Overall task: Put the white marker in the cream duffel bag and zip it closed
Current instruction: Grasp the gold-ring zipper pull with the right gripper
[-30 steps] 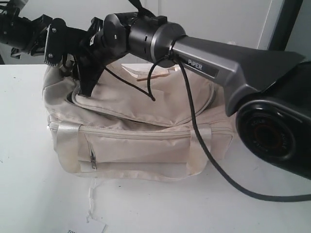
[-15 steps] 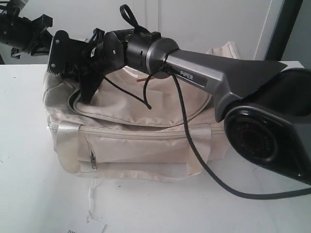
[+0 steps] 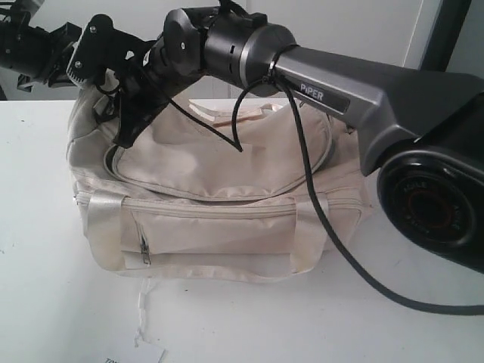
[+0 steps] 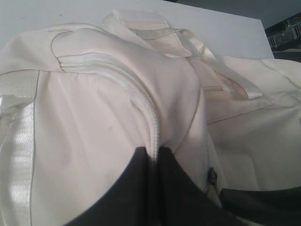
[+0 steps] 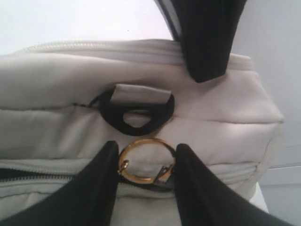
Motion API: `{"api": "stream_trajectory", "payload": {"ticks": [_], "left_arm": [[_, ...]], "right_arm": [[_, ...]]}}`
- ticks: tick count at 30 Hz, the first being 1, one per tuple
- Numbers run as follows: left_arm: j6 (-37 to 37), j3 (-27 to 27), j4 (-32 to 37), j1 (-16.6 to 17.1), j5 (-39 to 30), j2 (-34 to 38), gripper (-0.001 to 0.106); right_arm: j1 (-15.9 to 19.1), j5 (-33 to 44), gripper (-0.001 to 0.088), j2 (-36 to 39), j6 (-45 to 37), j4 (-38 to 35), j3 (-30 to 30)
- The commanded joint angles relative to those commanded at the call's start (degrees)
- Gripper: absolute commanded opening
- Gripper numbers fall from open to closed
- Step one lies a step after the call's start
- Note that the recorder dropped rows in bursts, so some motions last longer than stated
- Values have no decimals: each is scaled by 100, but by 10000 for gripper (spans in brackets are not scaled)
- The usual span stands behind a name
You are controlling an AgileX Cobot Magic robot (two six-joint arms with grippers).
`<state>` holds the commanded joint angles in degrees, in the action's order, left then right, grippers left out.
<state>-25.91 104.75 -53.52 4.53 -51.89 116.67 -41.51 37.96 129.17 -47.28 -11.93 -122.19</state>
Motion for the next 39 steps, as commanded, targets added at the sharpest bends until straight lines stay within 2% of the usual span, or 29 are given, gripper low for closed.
{"api": "stream_trajectory", "payload": {"ticks": [11,17,39], "left_arm": [[0,0,0,0,0,0,0],[13,0,0,0,46,0,0],[37,0,-14,13,106,0,0]], "right_arm": [[-10,340,0,-140,-51,-451,0],[-10,550,0,-153,-530,-1188,0],[-83,1552,0,-295,-815,-1469,0]]}}
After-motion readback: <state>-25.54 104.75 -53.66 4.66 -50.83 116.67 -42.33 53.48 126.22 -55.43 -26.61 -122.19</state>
